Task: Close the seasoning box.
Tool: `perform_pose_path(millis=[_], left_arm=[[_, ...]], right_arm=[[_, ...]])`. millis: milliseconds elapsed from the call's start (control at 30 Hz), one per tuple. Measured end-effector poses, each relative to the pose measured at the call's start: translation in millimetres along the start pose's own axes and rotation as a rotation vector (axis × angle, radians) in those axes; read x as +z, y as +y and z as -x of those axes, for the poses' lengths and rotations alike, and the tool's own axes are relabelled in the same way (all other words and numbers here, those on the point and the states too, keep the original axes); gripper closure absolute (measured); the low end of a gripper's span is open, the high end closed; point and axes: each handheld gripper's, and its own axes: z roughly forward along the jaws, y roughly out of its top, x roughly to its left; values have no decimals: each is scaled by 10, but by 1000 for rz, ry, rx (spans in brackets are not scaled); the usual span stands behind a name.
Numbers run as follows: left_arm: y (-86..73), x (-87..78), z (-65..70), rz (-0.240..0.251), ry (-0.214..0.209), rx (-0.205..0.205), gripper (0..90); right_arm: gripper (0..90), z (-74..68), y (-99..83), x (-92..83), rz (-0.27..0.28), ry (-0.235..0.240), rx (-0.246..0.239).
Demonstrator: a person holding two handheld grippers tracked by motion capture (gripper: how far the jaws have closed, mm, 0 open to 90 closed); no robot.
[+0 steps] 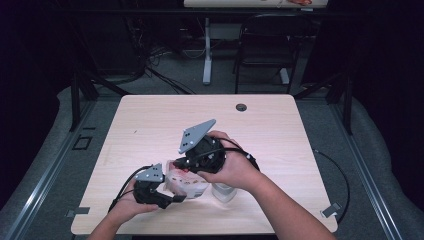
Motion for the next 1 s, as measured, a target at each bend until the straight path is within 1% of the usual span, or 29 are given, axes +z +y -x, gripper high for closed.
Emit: perform_pose_path(millis=[167, 300, 400, 567, 833, 933, 1000], left_arm=[[-6, 2, -1, 0, -5, -1, 362], [-14, 43, 1, -22, -6, 1, 360], [-14, 40, 1, -15, -13, 1, 370], [-9, 23, 11, -20, 2, 17, 396], [5, 2, 31, -24, 11, 10, 442], [9, -10, 38, -25, 20, 11, 470], [12, -18, 40, -25, 33, 13, 479]], right_arm=[[900, -3, 13, -17, 5, -2, 0], [900, -8, 25, -34, 16, 0, -4], [900, -12, 33, -42, 19, -1, -3], [900, -1, 29, -51, 24, -1, 0], [900, 6, 22, -68, 34, -4, 1], [900, 4, 17, -75, 39, -7, 4], [900, -1, 14, -76, 42, -7, 5]])
